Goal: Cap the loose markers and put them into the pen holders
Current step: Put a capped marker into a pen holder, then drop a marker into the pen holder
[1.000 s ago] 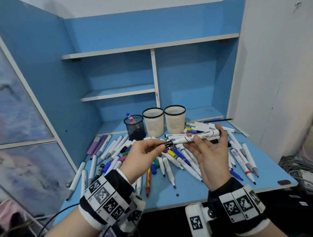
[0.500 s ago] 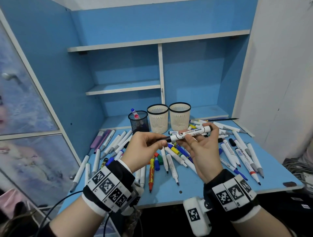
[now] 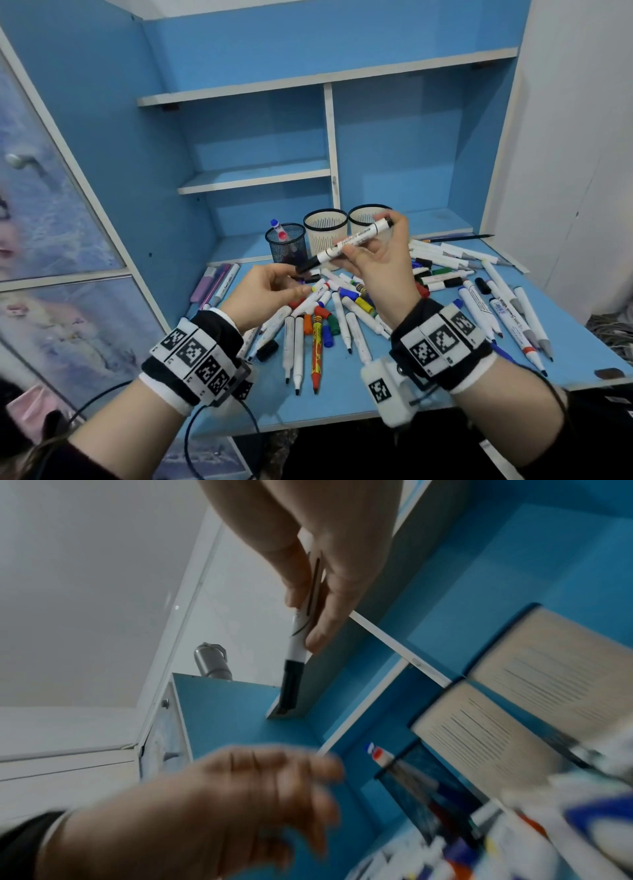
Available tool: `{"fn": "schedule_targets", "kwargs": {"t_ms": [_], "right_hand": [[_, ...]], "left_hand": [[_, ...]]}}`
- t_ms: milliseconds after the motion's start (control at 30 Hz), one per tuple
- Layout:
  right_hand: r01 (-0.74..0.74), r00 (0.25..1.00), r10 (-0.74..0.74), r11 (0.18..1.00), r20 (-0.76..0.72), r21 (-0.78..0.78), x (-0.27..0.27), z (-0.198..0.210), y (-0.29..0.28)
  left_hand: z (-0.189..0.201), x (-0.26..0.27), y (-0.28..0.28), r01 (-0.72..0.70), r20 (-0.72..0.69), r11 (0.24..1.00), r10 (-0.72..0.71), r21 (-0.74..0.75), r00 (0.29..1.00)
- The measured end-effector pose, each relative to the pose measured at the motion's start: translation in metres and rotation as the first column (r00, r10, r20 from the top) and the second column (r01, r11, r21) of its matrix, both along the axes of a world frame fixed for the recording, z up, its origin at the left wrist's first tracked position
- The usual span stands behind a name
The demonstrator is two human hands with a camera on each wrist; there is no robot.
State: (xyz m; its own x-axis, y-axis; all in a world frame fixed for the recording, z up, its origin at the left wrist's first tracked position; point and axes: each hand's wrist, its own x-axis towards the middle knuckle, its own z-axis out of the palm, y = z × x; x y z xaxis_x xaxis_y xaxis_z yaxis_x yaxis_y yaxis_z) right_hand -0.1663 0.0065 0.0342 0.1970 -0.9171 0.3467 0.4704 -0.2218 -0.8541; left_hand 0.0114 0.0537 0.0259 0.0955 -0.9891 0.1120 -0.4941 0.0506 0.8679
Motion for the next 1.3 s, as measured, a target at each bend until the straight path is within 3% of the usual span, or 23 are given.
{"fn": "schedule_targets", "kwargs": {"t_ms": [67,133,200,333,500,767,867,967,1067,1133,1233,1300], "right_hand": [[0.035,0.999,-0.035,0.998,-0.002,-0.05,0.009,0.013,-0.013],[0.064,0.997,-0.067,0.993,-0.024,-0.103,0.019,0.026,-0.029],[0.088,0.994,-0.096,0.986,-0.056,-0.142,0.031,0.037,-0.047],[0.126,0.974,-0.166,0.963,-0.156,-0.236,0.056,0.045,-0.082],[0.146,0.912,-0.252,0.937,-0.324,-0.317,0.085,0.036,-0.118],[0.118,0.797,-0.322,0.912,-0.511,-0.392,0.115,0.017,-0.152],[0.126,0.748,-0.35,0.909,-0.564,-0.397,0.119,0.01,-0.156],[0.038,0.687,-0.35,0.893,-0.637,-0.449,0.118,-0.001,-0.158],[-0.1,0.577,-0.362,0.858,-0.732,-0.504,0.114,-0.012,-0.16],[-0.174,0.463,-0.414,0.824,-0.783,-0.539,0.113,-0.016,-0.163],[-0.279,0.284,-0.497,0.775,-0.82,-0.567,0.115,-0.019,-0.161],[-0.318,0.233,-0.52,0.758,-0.822,-0.57,0.116,-0.018,-0.158]], "left_hand": [[-0.004,0.012,-0.007,0.005,0.245,0.997,-0.025,0.081,0.969],[-0.008,0.022,-0.015,0.01,0.473,0.984,-0.094,0.177,0.876],[-0.014,0.029,-0.021,0.008,0.602,0.963,-0.176,0.271,0.779],[-0.025,0.034,-0.033,-0.006,0.694,0.917,-0.298,0.399,0.655],[-0.029,0.037,-0.047,-0.008,0.721,0.893,-0.358,0.451,0.594],[-0.032,0.042,-0.055,0.035,0.686,0.891,-0.373,0.452,0.625],[-0.032,0.044,-0.052,0.041,0.649,0.911,-0.324,0.411,0.688],[-0.026,0.045,-0.045,0.053,0.561,0.933,-0.258,0.355,0.787],[-0.018,0.049,-0.035,0.063,0.408,0.949,-0.192,0.31,0.892],[-0.011,0.05,-0.026,0.085,0.301,0.953,-0.176,0.292,0.937],[0.003,0.05,-0.012,0.134,0.303,0.959,-0.208,0.248,0.93],[0.013,0.048,-0.002,0.15,0.344,0.965,-0.218,0.213,0.913]]}}
